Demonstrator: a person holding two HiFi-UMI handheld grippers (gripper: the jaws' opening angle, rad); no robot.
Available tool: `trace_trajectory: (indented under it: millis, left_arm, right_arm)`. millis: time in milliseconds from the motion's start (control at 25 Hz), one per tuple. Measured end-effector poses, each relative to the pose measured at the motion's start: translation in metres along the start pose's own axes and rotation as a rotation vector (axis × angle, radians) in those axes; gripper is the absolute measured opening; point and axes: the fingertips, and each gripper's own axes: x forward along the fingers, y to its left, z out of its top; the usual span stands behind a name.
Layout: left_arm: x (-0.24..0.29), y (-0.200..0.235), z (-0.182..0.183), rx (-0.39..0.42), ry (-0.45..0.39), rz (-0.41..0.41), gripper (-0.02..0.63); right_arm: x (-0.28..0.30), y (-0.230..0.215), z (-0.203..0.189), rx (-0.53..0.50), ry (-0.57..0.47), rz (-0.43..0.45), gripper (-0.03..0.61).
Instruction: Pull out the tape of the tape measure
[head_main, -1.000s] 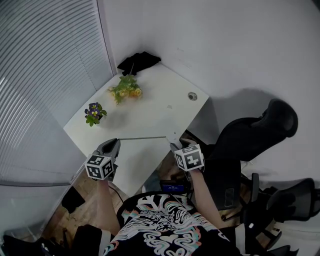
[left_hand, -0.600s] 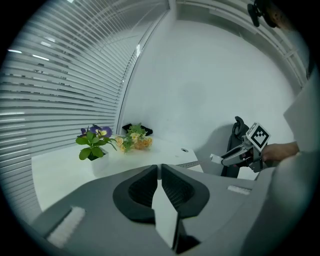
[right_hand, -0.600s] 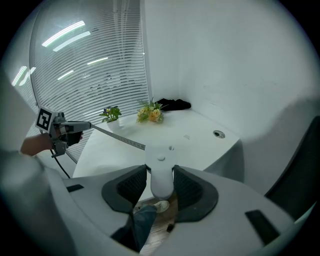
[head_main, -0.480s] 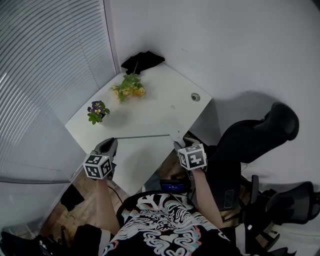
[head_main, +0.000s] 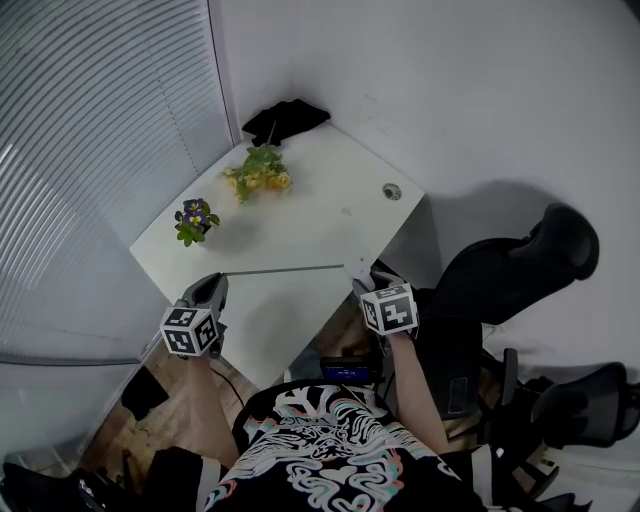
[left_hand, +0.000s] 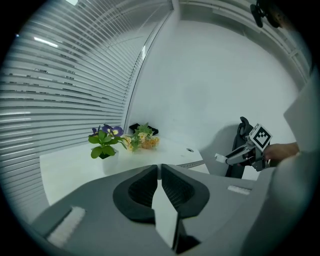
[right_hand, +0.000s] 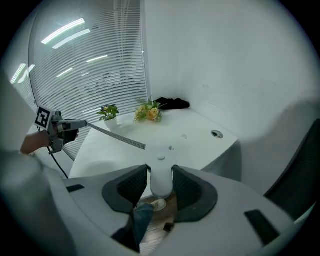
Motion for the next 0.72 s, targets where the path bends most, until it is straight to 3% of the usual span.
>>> trace_trajectory:
  millis: [720]
  left_arm:
    - [-0.004,0.017,-0.008,-0.017,0.022,0.051,0.032]
  right_arm:
    - [0.021,0.000,-0.004,0.004,0.027,0.024,0.140]
